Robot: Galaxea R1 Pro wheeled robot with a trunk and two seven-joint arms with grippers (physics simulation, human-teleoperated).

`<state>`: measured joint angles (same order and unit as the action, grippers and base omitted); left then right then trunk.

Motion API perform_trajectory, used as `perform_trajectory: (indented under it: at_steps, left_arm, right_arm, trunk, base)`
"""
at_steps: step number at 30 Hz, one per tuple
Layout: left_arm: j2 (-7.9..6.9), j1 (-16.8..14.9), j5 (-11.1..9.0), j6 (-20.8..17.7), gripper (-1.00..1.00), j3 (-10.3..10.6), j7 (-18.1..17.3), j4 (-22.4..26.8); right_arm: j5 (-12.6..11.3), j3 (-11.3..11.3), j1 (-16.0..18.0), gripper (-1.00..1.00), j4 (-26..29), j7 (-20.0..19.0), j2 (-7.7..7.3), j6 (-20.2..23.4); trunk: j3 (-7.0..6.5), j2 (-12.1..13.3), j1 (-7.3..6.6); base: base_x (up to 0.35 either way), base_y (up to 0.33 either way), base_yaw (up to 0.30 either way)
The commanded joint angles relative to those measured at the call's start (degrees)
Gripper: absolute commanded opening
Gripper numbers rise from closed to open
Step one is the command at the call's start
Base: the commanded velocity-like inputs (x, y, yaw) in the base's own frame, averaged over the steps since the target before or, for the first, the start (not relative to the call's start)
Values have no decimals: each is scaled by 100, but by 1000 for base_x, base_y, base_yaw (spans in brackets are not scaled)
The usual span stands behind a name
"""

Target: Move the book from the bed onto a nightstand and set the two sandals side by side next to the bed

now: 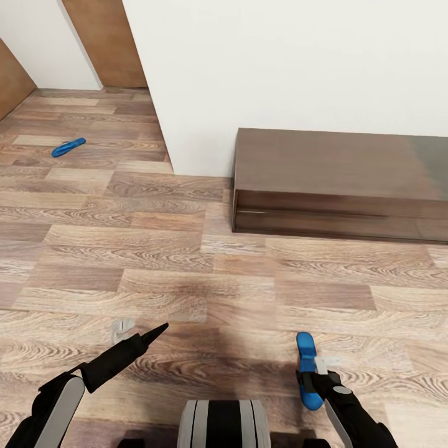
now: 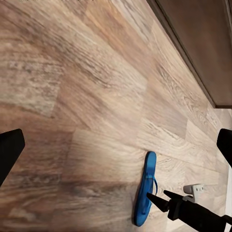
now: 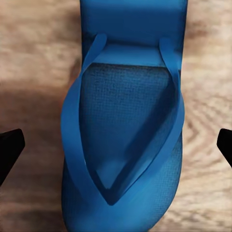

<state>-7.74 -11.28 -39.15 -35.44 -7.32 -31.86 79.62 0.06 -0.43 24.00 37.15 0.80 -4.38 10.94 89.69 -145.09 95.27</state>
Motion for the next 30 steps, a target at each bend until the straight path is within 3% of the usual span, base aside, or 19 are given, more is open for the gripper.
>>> perform_trajectory:
  at_steps: [1, 6, 19, 30]
  left_arm:
    - [0, -1, -31, -42, 100, -6, -5, 1]
    - [0, -2, -31, -42, 100, -6, -5, 1]
    - [0, -2, -31, -42, 100, -6, -5, 1]
    - [0, -1, -40, -42, 100, -7, -5, 1]
  right_arm:
    - [1, -1, -1, 100, 11, 8, 0, 35]
    - [2, -1, -1, 100, 11, 8, -1, 32]
    - [0, -1, -1, 100, 11, 8, -2, 32]
    - [-2, -1, -1, 100, 13, 8, -1, 32]
  trunk:
    - [3, -1, -1]
    - [3, -1, -1]
    - [291, -19, 33]
    - [291, -19, 33]
  base:
    - [0, 0, 0]
    - [0, 0, 0]
    - [0, 0, 0]
    - [6, 0, 0]
